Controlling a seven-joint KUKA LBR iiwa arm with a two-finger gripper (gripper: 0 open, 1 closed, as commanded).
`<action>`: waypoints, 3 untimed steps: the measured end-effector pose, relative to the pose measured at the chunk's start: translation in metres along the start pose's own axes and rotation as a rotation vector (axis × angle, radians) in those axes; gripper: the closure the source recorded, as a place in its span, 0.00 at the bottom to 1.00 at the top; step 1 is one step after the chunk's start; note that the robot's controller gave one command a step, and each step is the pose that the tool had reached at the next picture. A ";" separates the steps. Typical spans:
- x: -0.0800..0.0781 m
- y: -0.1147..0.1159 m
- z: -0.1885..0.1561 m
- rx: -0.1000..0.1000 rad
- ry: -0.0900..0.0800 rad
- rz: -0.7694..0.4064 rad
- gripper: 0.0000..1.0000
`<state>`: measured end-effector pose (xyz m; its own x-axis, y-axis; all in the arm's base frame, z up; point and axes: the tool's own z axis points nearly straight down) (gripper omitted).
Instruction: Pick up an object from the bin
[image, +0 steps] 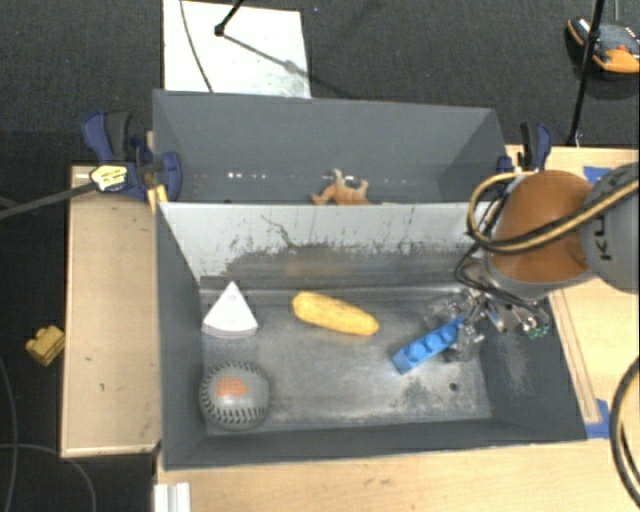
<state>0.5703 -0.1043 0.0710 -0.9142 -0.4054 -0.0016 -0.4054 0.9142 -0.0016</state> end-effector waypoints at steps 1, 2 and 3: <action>-0.002 0.012 -0.046 -0.005 0.006 0.008 1.00; 0.014 0.001 -0.058 0.007 -0.012 -0.037 1.00; 0.023 0.007 -0.009 0.001 -0.003 -0.029 1.00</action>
Offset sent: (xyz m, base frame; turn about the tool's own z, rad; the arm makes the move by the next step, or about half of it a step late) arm -0.0380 -0.0281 -0.0010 -0.1064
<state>0.5465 -0.1068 0.0800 -0.9021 -0.4316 -0.0047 -0.4316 0.9021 -0.0024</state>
